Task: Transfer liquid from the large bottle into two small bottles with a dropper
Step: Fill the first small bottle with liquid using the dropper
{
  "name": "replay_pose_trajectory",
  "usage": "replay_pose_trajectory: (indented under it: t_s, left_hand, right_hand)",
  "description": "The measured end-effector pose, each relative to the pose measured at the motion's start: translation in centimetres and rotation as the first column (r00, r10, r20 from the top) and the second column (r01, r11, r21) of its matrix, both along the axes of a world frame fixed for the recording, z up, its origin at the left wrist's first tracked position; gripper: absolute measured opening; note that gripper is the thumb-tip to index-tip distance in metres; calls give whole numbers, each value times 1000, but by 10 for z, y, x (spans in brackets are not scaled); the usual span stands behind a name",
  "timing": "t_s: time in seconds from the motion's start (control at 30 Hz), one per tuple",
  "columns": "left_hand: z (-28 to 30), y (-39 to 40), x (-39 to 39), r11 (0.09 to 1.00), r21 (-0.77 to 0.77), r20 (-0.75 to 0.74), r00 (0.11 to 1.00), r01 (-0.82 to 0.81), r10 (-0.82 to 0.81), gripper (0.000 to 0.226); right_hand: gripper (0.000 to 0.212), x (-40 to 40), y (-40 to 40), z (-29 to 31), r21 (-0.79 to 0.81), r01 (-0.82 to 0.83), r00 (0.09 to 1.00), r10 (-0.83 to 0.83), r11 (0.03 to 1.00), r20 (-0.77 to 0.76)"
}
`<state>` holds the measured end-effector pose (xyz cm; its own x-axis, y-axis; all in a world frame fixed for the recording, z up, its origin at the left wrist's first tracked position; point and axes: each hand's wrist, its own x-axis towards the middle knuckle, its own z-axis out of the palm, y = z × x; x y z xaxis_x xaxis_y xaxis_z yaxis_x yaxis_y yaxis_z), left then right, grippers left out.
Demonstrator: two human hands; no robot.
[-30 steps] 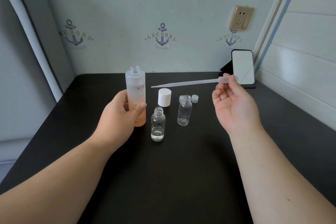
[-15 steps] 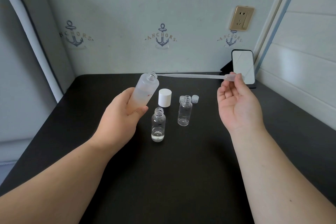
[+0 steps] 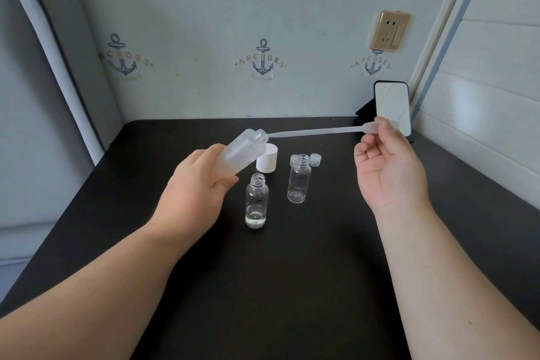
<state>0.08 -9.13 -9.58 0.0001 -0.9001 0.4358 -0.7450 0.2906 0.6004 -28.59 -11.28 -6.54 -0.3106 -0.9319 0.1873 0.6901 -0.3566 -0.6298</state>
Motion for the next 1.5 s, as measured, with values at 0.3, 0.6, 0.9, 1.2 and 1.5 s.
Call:
replay_pose_trajectory:
  t_s: [0.3,0.6,0.9,1.2,1.5]
  left_hand:
    - [3,6,-4,999,7,72,996,47,-47,36]
    - [1,5,-5,998,-9,96,994,56,-55,36]
    - [1,5,-7,998,-13,115,992,53,-52,40]
    - [1,6,-8,999,-1,99,994,38,-38,39]
    - [1,5,-7,1000,-13,81,997,-4,5,42]
  right_hand:
    - [17,4,1,0,-29,-67,995,64,997,-71]
    - [14,13,4,0,-49,-132,977,122,990,-172]
    - [10,24,9,-1,-32,-148,903,122,988,-412]
    - [9,21,9,-2,-38,-196,896,164,980,-413]
    - [14,13,4,-1,-21,-147,964,138,989,-228]
